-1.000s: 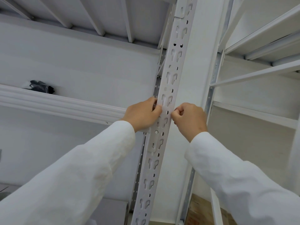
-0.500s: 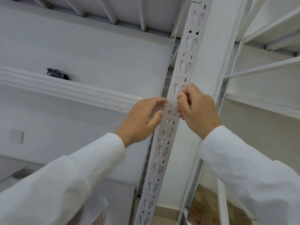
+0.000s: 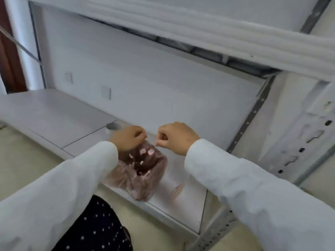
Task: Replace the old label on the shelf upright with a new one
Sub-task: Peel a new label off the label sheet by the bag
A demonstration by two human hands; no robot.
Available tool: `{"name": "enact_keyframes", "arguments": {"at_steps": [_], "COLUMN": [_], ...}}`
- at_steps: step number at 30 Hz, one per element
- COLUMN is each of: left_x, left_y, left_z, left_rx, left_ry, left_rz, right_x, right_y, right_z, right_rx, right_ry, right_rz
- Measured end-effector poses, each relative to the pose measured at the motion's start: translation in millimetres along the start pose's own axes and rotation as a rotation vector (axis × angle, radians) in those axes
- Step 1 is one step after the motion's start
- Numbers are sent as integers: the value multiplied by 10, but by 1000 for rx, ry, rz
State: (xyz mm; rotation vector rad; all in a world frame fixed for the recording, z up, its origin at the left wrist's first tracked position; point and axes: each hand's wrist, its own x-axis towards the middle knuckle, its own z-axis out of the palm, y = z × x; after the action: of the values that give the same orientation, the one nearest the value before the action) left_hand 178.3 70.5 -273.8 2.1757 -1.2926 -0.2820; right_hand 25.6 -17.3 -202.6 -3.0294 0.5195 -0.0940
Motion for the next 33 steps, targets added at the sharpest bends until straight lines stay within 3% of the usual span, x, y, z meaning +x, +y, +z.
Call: {"name": "enact_keyframes", "arguments": {"at_steps": [7, 14, 18, 21, 24, 26, 29, 33], "left_x": [246, 349, 331, 332, 323, 317, 326, 316], "left_y": [-322, -449, -417, -355, -282, -207, -43, 351], "left_z": [259, 361, 365, 360, 352, 365, 432, 625], "left_rx": [284, 415, 401, 384, 376, 375, 296, 0], "left_ry": [-111, -136, -126, -133, -137, -125, -111, -225], "left_rz": [-71, -63, -22, -1, 13, 39, 91, 120], "right_x": [566, 629, 478, 267, 115, 62, 97, 149], "right_y": [194, 580, 990, 1177, 1201, 1200, 1236, 1181], "right_z": [826, 1098, 1273, 1459, 1697, 1751, 1534, 1050], "right_rx": [84, 212, 167, 313, 370, 417, 484, 750], "right_ry": [-74, 2, -4, -189, -450, -402, -177, 140], "right_rz": [89, 406, 783, 1046, 1032, 1032, 993, 855]}}
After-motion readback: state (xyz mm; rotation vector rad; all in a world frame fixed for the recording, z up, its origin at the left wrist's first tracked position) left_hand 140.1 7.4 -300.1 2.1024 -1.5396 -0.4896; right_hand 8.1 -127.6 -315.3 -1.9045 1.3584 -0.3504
